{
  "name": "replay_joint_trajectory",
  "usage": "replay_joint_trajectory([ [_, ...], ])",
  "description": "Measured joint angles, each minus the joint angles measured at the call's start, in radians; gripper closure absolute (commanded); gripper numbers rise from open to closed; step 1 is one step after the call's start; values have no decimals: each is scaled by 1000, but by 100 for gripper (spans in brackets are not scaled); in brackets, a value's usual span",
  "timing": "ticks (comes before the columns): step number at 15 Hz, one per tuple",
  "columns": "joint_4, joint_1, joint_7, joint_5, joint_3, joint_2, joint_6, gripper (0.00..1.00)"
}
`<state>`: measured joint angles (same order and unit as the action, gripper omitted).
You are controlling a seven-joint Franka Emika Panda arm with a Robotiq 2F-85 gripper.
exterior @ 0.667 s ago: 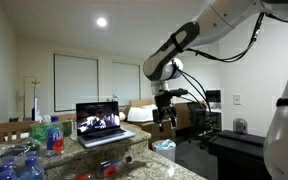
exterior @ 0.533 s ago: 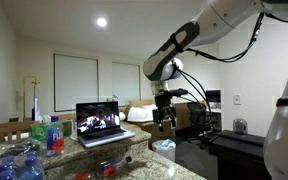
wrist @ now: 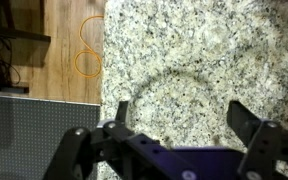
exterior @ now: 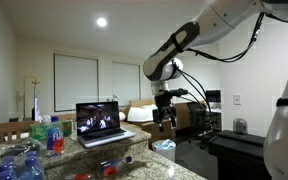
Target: Put the water bottles upright
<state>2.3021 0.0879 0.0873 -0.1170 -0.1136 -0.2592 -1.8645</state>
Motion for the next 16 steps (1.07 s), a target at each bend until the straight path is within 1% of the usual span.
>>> replay_joint_trajectory([
  [5, 0, 0, -6, 3, 0, 0, 0, 0],
  [7, 0, 0, -26, 27, -1, 0, -2, 0],
  [9, 0, 0, -56, 89, -4, 0, -34, 0],
  [12, 0, 0, -95, 220, -11, 0, -84, 0],
  [13, -19, 1, -106, 255, -16, -2, -75, 0],
  [16, -187, 6, -168, 337, -42, -19, 15, 0],
])
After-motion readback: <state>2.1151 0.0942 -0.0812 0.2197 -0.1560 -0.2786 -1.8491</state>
